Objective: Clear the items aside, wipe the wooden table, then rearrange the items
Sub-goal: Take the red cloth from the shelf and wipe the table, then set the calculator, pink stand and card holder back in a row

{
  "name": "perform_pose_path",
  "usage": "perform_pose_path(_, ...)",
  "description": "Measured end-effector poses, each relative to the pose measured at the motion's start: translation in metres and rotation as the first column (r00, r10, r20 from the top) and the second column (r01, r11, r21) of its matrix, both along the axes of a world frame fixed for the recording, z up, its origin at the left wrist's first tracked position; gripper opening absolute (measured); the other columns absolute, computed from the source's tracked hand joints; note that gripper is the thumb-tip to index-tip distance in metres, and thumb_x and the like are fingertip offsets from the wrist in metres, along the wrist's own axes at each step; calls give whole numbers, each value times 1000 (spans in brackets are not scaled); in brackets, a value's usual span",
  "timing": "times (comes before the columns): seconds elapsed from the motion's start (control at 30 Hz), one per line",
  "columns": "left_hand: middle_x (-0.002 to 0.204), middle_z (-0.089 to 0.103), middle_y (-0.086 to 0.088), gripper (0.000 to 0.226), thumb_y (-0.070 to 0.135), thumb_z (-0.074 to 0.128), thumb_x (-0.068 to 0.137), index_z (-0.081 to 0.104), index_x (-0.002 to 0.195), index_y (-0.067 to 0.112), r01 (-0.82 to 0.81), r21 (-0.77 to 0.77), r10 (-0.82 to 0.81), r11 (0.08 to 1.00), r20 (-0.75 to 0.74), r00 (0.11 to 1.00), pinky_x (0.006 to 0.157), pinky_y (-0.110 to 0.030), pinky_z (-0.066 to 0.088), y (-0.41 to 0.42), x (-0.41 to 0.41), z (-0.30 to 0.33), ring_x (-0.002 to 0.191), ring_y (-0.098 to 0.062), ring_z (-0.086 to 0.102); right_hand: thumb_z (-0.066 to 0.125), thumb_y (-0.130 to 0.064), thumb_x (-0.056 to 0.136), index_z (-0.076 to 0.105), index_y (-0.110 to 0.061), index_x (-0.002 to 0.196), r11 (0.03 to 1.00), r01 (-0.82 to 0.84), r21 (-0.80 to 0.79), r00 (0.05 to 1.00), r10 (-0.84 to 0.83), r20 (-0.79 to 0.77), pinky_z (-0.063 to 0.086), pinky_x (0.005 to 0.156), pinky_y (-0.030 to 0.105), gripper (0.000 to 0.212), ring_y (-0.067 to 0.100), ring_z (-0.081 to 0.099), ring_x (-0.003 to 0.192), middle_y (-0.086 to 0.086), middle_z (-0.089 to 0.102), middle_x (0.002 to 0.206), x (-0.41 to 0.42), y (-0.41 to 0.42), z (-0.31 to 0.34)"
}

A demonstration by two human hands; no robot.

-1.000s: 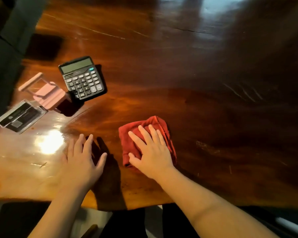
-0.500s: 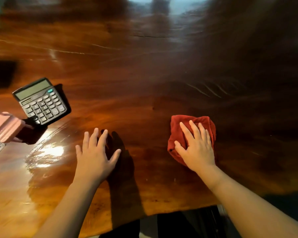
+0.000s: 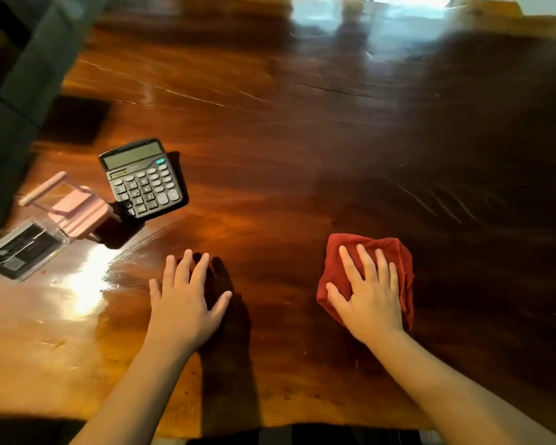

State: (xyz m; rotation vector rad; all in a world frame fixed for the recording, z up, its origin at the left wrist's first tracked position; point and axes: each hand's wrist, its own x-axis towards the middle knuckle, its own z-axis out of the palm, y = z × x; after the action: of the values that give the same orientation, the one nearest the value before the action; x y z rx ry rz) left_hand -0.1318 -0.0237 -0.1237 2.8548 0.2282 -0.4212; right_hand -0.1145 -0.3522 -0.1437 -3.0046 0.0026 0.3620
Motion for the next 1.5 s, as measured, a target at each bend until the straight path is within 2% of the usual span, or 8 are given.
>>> perform_pose_path(0.33, 167, 13, -3, 87, 74, 41, 84, 17, 156, 32, -130, 18, 130, 991, -9, 991, 118, -60, 10, 55, -17, 1, 153, -30, 1, 22, -76, 91, 14, -39, 160, 975, -221, 33, 975, 222, -8, 1, 124, 54, 79, 35, 8, 155, 4, 19, 169, 17, 110, 1)
perform_pose_path(0.53, 166, 16, -3, 85, 72, 40, 85, 18, 156, 32, -204, -31, 204, 978, -5, 979, 119, -58, 15, 84, -23, 10, 153, -29, 3, 33, -74, 89, 23, -37, 158, 962, -272, 26, 962, 272, -7, 13, 123, 57, 79, 37, 19, 151, 7, 31, 164, 19, 132, 4)
perform_pose_path(0.73, 144, 49, -7, 76, 59, 57, 84, 39, 147, 21, -247, -82, 256, 966, 139, 956, 109, -45, 40, 122, -9, 33, 134, -28, 42, 49, -75, 80, 60, -34, 126, 958, -282, -49, 952, 286, 108, 44, 93, 58, 62, 34, 53, 115, 7, 61, 122, 47, 143, 26)
perform_pose_path(0.83, 131, 55, -8, 71, 56, 61, 82, 44, 141, 20, -287, -63, 294, 956, 221, 930, 97, -42, 46, 143, 4, 45, 120, -29, 50, 44, -73, 83, 63, -32, 117, 956, -266, -125, 955, 278, 98, 44, 87, 52, 56, 29, 58, 101, 2, 64, 105, 73, 163, 41)
perform_pose_path(0.97, 128, 56, -9, 75, 56, 68, 77, 44, 139, 21, -337, -35, 331, 941, 299, 895, 91, -44, 49, 170, 26, 60, 115, -30, 50, 49, -71, 84, 62, -29, 122, 951, -284, -123, 950, 296, 96, 46, 84, 47, 58, 26, 59, 102, 1, 64, 105, 110, 197, 60)
perform_pose_path(1.1, 139, 49, -9, 87, 57, 75, 70, 39, 141, 23, -331, -33, 321, 943, 352, 879, 101, -46, 45, 191, 49, 72, 126, -31, 46, 58, -67, 84, 47, -29, 140, 876, -481, 7, 876, 481, -23, 48, 90, 47, 68, 26, 51, 117, 2, 57, 127, 150, 237, 78)
perform_pose_path(1.27, 157, 33, -11, 113, 67, 77, 64, 26, 152, 16, -272, 14, 255, 962, 309, 916, 117, -49, 29, 205, 73, 78, 144, -34, 29, 75, -64, 74, 24, -27, 157, 782, -617, 89, 779, 623, -66, 41, 109, 50, 104, 29, 31, 142, 8, 34, 156, 188, 282, 90)
perform_pose_path(1.5, 155, 34, -5, 133, 78, 75, 52, 15, 155, 18, -160, 81, 139, 984, 221, 965, 111, -48, 35, 205, 97, 77, 141, -30, 31, 75, -80, 60, -16, -31, 159, 614, -779, -125, 627, 765, -148, 17, 122, 57, 143, 43, -2, 154, 20, -9, 168, 223, 334, 80)
